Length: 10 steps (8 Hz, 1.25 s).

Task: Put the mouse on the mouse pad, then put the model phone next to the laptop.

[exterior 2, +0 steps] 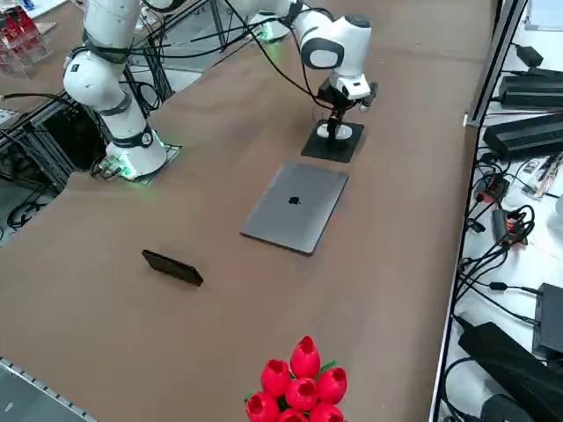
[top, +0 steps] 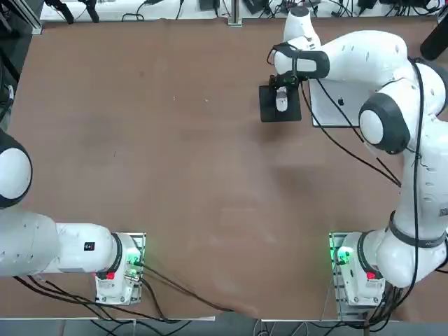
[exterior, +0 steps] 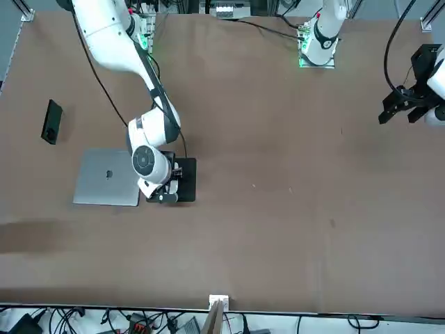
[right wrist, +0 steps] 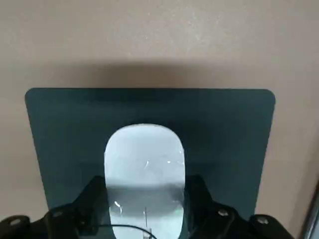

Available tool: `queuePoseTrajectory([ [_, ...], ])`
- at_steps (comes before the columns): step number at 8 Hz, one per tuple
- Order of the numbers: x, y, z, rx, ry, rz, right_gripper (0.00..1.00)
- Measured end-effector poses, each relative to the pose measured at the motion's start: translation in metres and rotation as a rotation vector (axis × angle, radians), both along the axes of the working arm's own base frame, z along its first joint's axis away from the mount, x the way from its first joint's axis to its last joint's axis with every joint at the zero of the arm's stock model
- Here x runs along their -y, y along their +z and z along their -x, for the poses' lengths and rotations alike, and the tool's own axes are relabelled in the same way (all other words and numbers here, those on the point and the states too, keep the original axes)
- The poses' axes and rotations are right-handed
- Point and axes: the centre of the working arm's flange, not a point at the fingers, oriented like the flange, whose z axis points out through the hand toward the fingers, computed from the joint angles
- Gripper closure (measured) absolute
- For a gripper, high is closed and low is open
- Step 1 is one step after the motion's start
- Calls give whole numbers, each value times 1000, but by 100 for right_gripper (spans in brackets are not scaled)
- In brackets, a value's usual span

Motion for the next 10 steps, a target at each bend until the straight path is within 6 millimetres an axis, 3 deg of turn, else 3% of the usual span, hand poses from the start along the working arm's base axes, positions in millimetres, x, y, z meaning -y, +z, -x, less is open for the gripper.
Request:
queuePoseTrajectory([
  [1,-1,0,0,0,1,0,19],
  [2,-2,1,-1,3,2,-2,4],
  [5,-4,10,-6,21,1,-10,0],
  [6,-3,24,-11,41,-3,-19,0],
  [7,2,50,-17,53,-12,-25,0],
  [8,22,86,-21,31,-37,-17,0],
  [9,61,123,-23,-29,-83,4,0],
  [10,117,155,-22,-108,-151,32,0],
])
